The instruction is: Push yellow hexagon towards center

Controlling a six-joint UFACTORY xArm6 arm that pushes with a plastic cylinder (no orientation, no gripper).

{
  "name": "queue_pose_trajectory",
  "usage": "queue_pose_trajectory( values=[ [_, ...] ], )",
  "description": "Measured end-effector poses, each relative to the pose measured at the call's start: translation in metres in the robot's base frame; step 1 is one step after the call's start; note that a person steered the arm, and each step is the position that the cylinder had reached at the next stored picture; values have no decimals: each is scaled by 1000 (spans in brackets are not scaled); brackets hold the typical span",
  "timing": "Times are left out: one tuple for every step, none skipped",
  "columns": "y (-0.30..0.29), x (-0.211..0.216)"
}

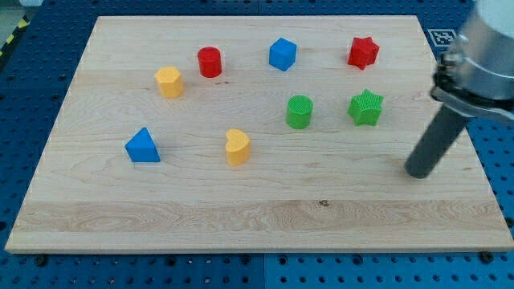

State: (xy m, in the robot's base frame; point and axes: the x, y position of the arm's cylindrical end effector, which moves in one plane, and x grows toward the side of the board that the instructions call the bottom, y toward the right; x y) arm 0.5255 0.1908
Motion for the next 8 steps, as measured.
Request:
queue_pose_trajectory(
  values=[
    [-26, 0],
    [-54, -14],
    [-85, -28],
    [-92, -33],
    [-136, -58],
    [-186, -64],
    [-254, -64],
    [-313, -85]
  ],
)
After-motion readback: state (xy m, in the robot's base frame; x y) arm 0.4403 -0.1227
